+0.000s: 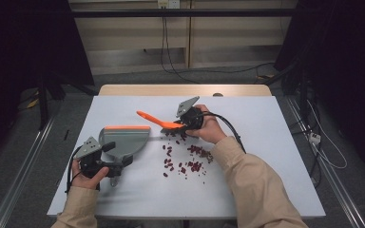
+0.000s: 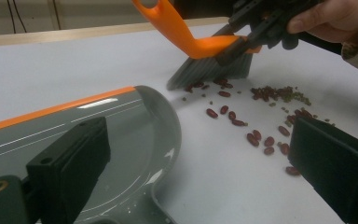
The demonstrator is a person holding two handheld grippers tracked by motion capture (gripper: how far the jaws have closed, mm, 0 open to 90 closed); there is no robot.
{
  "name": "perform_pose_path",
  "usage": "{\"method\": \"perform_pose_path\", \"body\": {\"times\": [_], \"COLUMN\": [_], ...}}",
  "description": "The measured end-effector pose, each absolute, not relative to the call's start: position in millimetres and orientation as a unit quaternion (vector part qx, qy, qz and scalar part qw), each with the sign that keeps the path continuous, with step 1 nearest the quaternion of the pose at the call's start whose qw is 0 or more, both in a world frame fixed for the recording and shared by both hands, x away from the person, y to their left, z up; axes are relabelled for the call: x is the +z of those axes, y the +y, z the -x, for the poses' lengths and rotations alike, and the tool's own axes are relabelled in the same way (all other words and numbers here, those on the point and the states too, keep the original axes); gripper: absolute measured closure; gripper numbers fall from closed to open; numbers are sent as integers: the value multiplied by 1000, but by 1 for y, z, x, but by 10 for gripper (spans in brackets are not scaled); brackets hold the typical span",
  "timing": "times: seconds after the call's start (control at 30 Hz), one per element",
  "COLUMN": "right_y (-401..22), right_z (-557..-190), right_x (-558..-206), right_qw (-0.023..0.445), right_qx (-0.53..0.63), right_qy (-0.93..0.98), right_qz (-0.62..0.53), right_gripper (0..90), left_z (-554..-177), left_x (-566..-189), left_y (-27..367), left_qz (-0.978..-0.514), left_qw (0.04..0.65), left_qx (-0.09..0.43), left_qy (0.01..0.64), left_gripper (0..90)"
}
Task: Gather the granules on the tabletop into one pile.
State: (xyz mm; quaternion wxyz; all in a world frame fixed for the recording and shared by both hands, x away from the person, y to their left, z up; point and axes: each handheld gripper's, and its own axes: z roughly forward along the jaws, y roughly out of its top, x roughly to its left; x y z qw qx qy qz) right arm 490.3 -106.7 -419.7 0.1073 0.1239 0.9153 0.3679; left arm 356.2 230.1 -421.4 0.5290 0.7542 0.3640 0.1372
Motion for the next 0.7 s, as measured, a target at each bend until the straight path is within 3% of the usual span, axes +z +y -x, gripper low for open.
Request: {"method": "perform_pose_path", "body": {"times": [0.7], "right_y": [-117], "right_z": [-439], "right_x": [-415], "right_qw": [80], "right_qx": [373], "right_qy": [922], "right_qz": [-71], "right_gripper": [710], "left_z": [-355], "left_x": [-420], "left_y": [231], "left_qz": [-752], "left_qw": [531], "left_qx": [141], "left_qy": [363], "left_gripper": [54]}}
